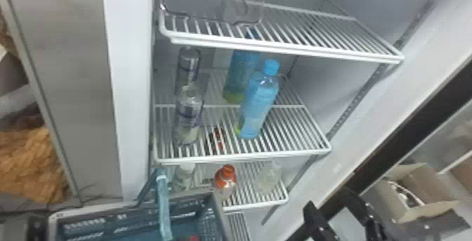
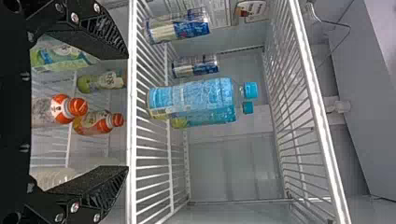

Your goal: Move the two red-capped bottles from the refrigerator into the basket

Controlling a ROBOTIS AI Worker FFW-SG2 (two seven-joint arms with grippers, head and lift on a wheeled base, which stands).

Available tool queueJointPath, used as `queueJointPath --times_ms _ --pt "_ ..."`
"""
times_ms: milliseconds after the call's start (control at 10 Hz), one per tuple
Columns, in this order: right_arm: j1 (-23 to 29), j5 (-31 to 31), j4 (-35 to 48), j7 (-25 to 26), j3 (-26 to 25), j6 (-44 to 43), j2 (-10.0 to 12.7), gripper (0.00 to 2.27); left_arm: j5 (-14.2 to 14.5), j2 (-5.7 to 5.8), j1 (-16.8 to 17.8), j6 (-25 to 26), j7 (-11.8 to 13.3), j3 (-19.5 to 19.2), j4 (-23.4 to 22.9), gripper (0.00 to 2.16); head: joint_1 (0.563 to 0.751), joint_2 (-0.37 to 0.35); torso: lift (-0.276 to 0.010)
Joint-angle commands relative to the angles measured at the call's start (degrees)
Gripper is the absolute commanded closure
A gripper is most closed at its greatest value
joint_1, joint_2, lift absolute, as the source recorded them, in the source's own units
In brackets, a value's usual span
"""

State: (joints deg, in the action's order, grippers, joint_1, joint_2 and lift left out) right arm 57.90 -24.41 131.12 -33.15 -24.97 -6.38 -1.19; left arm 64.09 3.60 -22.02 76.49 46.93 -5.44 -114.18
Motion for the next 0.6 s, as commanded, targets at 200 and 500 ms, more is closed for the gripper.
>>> queueJointPath --times_ms 200,500 --pt "3.0 2.7 0.9 0.3 -1.9 -0.2 0.4 0.19 -0.3 -0.43 -0.3 0.3 0.0 -0.5 0.1 1.20 0.695 -0.350 0.000" --pt "2.3 3.3 0.7 0.5 -1.9 -0.1 0.6 0.19 -0.6 -0.61 -0.3 0.4 -0.1 -0.5 0.2 1.20 0.695 -0.350 0.000"
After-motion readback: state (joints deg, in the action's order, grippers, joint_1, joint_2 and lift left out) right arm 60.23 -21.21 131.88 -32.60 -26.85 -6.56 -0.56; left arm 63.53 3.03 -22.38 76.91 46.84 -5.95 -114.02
